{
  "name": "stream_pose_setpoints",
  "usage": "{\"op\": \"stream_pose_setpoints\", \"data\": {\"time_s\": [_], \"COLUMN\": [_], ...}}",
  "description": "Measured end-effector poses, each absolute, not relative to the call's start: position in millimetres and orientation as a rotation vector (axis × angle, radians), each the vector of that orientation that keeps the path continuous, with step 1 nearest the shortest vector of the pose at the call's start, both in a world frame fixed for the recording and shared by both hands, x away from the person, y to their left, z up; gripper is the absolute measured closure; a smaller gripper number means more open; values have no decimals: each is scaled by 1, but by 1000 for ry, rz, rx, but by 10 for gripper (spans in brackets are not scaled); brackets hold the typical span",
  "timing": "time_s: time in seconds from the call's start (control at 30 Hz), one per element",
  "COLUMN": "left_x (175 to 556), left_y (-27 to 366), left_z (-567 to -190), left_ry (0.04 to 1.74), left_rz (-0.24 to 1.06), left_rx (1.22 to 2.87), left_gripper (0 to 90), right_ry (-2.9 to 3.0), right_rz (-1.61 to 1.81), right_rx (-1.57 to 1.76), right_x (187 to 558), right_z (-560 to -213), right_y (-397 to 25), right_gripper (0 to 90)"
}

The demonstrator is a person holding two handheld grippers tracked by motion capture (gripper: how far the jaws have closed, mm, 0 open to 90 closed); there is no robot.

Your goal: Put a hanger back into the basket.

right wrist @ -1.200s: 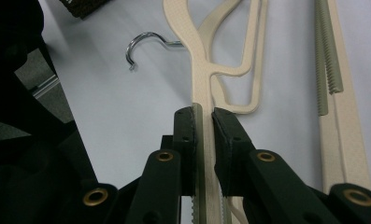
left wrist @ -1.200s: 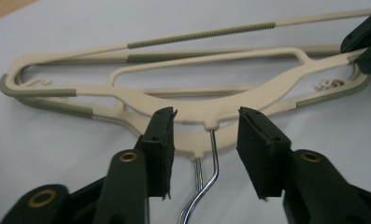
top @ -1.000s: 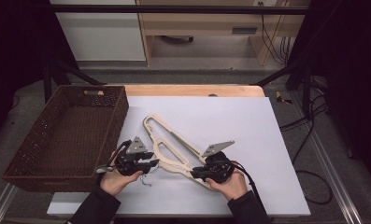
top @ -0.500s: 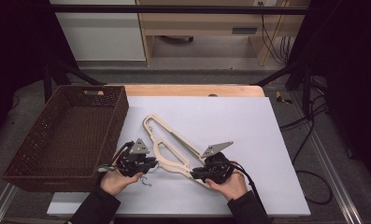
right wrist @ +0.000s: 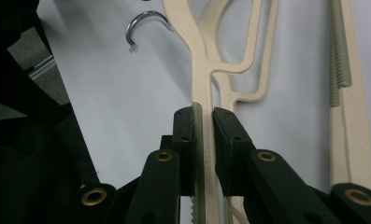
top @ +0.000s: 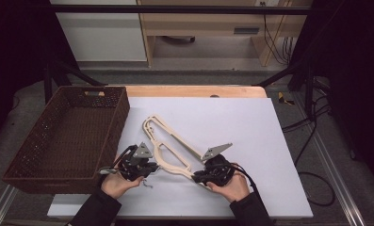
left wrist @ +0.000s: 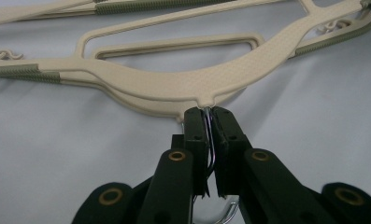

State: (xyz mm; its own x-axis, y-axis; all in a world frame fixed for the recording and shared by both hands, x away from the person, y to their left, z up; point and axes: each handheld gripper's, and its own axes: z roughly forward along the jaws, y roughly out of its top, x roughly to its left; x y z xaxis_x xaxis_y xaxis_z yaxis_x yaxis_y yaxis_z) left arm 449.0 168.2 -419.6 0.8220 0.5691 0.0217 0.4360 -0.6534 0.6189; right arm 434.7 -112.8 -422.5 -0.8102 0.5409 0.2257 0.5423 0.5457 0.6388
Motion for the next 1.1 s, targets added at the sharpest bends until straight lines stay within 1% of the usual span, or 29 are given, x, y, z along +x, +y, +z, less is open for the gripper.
{"op": "stream_pose_setpoints", "data": {"time_s": [0.13,0.23,0.3,0.37,0.47,0.63,0.7,0.8,0.9,1.0,1.1], "left_x": [445,444,444,443,443,441,441,441,440,440,440], "left_y": [164,162,162,162,160,157,157,156,157,157,157], "left_z": [-418,-418,-418,-419,-419,-418,-418,-417,-416,-415,-415], "left_ry": [724,728,732,740,739,732,733,739,742,748,746], "left_rz": [349,365,374,386,386,383,383,382,385,379,382], "left_rx": [2411,2411,2414,2418,2428,2444,2443,2445,2444,2438,2449], "left_gripper": [856,858,859,859,859,860,860,860,860,860,860], "right_ry": [-2767,-2779,-2784,-2785,-2806,-2870,-2904,-2947,-3010,-3071,-3112], "right_rz": [-1120,-1098,-1096,-1109,-1160,-1386,-1434,-1439,-1379,-1274,-1199], "right_rx": [-952,-940,-941,-939,-958,-943,-927,-882,-843,-810,-800], "right_x": [434,434,434,433,432,429,427,427,430,433,436], "right_z": [-424,-425,-425,-423,-420,-411,-407,-406,-414,-424,-432], "right_y": [-111,-110,-110,-110,-108,-98,-90,-73,-53,-36,-24], "right_gripper": [787,781,765,725,625,383,325,279,261,277,355]}}
